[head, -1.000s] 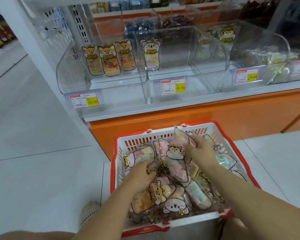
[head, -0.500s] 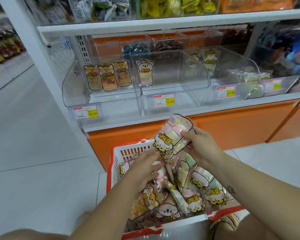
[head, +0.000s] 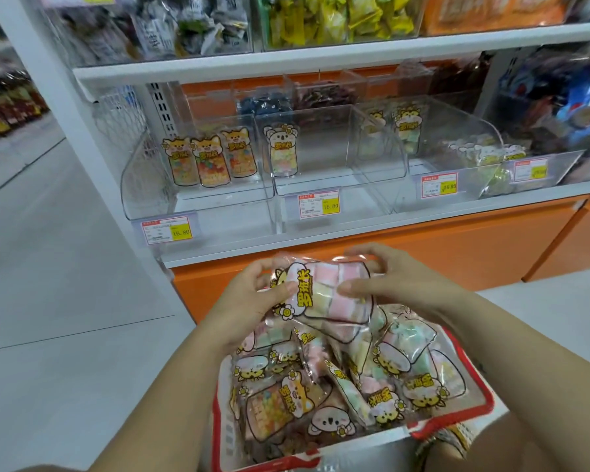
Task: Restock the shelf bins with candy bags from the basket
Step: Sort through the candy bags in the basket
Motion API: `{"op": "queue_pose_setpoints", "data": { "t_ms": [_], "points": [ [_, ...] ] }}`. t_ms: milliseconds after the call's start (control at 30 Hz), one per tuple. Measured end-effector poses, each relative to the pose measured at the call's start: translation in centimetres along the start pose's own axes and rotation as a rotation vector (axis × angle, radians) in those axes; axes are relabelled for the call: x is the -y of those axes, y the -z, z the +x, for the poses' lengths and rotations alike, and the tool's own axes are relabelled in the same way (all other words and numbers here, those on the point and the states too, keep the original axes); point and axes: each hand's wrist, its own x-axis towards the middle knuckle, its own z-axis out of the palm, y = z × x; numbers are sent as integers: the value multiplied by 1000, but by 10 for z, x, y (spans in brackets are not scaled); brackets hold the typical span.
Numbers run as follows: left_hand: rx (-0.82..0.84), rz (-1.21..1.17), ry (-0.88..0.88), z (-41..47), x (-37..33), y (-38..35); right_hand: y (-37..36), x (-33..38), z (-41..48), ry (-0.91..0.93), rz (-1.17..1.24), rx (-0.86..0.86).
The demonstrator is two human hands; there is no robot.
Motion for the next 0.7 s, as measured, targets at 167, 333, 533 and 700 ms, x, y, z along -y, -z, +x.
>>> {"op": "queue_pose_setpoints", "data": {
  "t_ms": [167, 333, 533, 700],
  "points": [
    [-98, 28, -10, -1, -5, -7, -17, -10, 4, -4, -205, -24],
    [-181, -718, 245, 4, 9, -19, -45, -41, 17, -114, 286, -275],
    [-102, -533, 336, -1, 45, -48, -78, -79, 19, -204, 435, -448],
    [-318, -376, 193, 1, 52, -48, -90, -66, 3, -14, 204, -320]
  ]
}}
